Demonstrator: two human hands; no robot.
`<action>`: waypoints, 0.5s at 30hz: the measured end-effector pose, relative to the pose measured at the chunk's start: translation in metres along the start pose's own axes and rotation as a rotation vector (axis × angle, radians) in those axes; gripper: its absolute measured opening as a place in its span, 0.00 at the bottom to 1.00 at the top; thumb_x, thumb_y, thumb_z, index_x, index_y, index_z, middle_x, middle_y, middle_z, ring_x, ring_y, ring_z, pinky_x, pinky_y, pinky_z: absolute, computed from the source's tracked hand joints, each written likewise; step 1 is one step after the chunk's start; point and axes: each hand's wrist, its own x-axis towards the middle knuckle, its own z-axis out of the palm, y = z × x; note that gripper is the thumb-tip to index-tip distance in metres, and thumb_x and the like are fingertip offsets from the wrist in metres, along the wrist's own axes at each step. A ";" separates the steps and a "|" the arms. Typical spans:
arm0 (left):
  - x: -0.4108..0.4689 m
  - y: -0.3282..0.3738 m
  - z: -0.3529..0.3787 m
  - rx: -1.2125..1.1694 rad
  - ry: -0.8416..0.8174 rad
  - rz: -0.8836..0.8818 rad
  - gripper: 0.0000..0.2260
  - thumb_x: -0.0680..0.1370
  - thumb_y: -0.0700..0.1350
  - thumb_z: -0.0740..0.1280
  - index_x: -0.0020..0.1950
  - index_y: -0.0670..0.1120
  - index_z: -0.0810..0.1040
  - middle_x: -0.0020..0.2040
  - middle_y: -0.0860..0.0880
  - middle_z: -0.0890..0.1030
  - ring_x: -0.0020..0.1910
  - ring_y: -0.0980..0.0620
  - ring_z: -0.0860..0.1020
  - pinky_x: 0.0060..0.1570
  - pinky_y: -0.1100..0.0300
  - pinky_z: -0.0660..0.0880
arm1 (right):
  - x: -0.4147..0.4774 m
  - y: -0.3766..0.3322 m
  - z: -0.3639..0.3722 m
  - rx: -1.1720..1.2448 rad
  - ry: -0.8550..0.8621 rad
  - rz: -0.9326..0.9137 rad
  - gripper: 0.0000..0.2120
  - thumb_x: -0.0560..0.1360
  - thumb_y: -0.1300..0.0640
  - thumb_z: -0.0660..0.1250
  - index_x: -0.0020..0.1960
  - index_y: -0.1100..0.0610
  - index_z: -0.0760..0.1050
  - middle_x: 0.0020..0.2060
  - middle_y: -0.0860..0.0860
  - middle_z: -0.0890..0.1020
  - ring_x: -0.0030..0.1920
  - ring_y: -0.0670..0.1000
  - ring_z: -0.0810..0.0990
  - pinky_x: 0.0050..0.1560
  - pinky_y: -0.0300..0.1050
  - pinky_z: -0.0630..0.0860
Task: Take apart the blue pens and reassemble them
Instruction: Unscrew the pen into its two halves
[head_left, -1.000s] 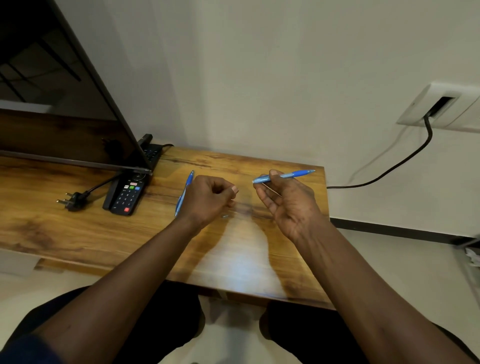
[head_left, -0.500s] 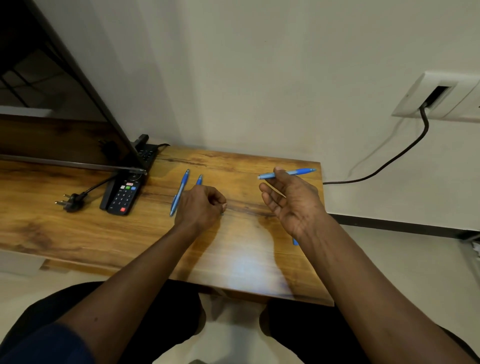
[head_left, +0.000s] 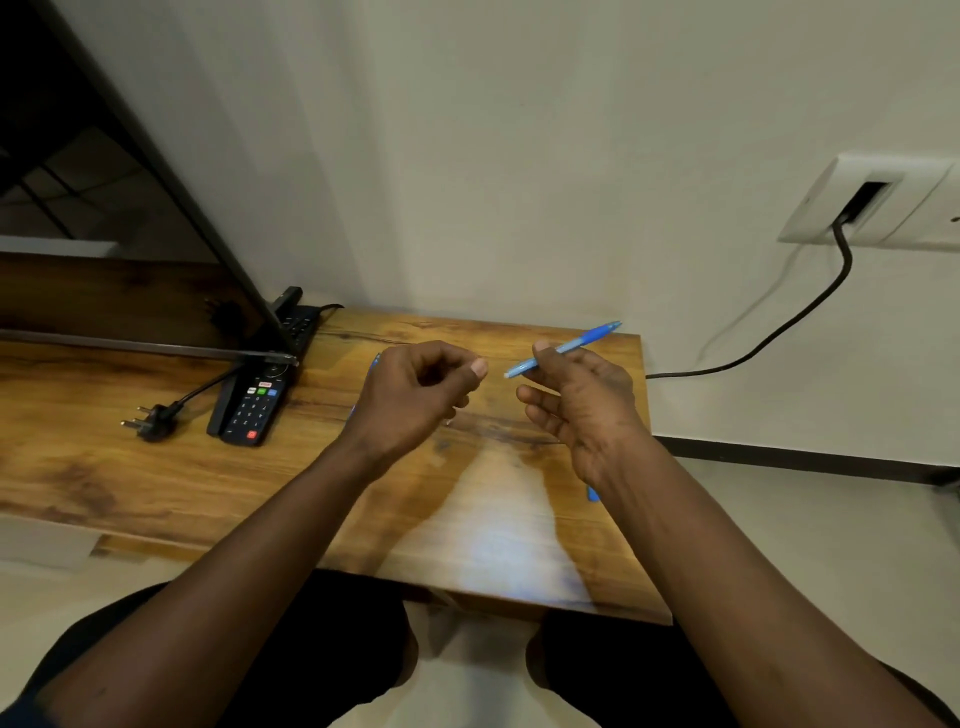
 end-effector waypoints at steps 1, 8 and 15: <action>-0.002 0.003 0.001 -0.032 -0.032 0.010 0.06 0.80 0.49 0.74 0.54 0.49 0.87 0.44 0.45 0.87 0.45 0.45 0.86 0.44 0.50 0.84 | 0.000 0.000 0.000 -0.035 -0.016 -0.018 0.07 0.77 0.53 0.75 0.50 0.56 0.82 0.45 0.54 0.88 0.40 0.51 0.85 0.41 0.43 0.82; -0.007 0.002 0.011 -0.146 -0.080 -0.027 0.05 0.77 0.41 0.77 0.51 0.42 0.86 0.41 0.41 0.86 0.39 0.50 0.85 0.41 0.57 0.83 | -0.002 0.001 0.007 -0.237 -0.098 -0.075 0.11 0.73 0.52 0.79 0.50 0.58 0.85 0.41 0.54 0.86 0.40 0.52 0.81 0.44 0.47 0.81; -0.010 -0.006 0.011 -0.010 -0.152 -0.118 0.06 0.74 0.44 0.80 0.45 0.47 0.85 0.39 0.42 0.85 0.36 0.53 0.80 0.37 0.59 0.78 | -0.008 0.007 0.004 -0.420 -0.182 -0.170 0.07 0.75 0.60 0.76 0.52 0.59 0.86 0.42 0.61 0.87 0.38 0.51 0.81 0.39 0.43 0.79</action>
